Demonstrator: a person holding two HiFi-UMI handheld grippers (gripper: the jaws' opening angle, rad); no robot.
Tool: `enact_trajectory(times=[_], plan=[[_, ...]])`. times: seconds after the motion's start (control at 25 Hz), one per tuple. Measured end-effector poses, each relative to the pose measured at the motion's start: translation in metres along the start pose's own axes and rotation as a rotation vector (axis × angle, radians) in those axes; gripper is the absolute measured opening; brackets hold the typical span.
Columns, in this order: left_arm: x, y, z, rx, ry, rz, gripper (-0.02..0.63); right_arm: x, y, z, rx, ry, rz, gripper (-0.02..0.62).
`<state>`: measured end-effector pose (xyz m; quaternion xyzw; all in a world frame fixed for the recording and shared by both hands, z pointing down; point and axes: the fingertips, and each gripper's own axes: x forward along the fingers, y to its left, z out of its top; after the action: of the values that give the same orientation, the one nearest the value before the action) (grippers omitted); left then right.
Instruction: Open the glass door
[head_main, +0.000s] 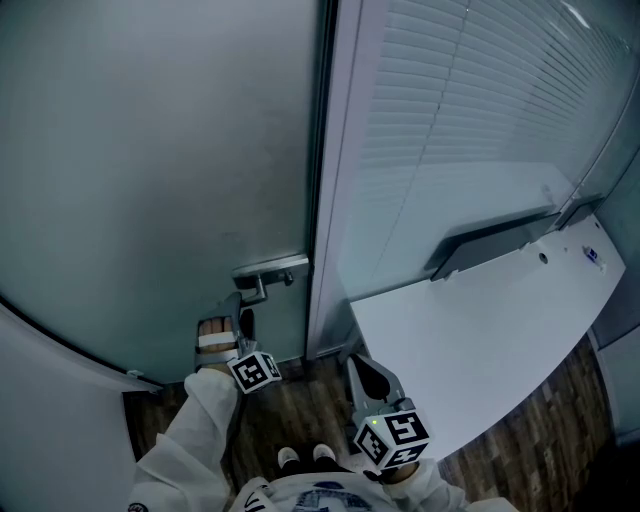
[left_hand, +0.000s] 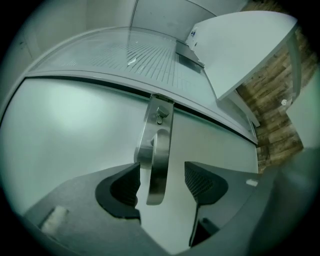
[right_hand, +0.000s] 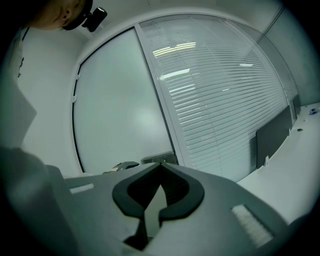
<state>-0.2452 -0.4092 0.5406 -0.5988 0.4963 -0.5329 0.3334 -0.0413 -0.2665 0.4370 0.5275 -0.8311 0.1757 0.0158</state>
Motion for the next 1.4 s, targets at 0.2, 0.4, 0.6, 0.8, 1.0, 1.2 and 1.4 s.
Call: enact_trajectory(times=[0.2,0.4,0.6,0.8,1.0,1.2,1.4], plan=[[0.007,-0.006,-0.004,0.007,0.017,0.005,0.273,0.0,-0.005,-0.006,0.0,0.0,-0.012,0.003],[0.01,-0.01,-0.004,0.018,0.02,0.002,0.256,-0.001,-0.008,-0.009,-0.001,0.0,-0.02,0.003],[0.01,-0.01,-0.005,0.02,0.016,0.008,0.229,-0.002,-0.008,-0.01,0.001,-0.001,-0.025,0.003],[0.006,0.002,-0.001,0.014,-0.002,0.041,0.141,-0.004,-0.006,-0.005,0.003,0.001,-0.029,0.003],[0.006,0.0,-0.001,0.015,0.002,0.047,0.12,-0.006,-0.006,-0.009,0.003,0.001,-0.027,0.003],[0.008,-0.001,-0.001,-0.088,-0.012,0.063,0.128,-0.006,-0.009,-0.015,0.007,0.011,-0.027,0.003],[0.012,0.005,-0.004,-0.148,-0.007,0.139,0.132,-0.003,-0.004,-0.018,0.011,0.028,-0.017,0.003]])
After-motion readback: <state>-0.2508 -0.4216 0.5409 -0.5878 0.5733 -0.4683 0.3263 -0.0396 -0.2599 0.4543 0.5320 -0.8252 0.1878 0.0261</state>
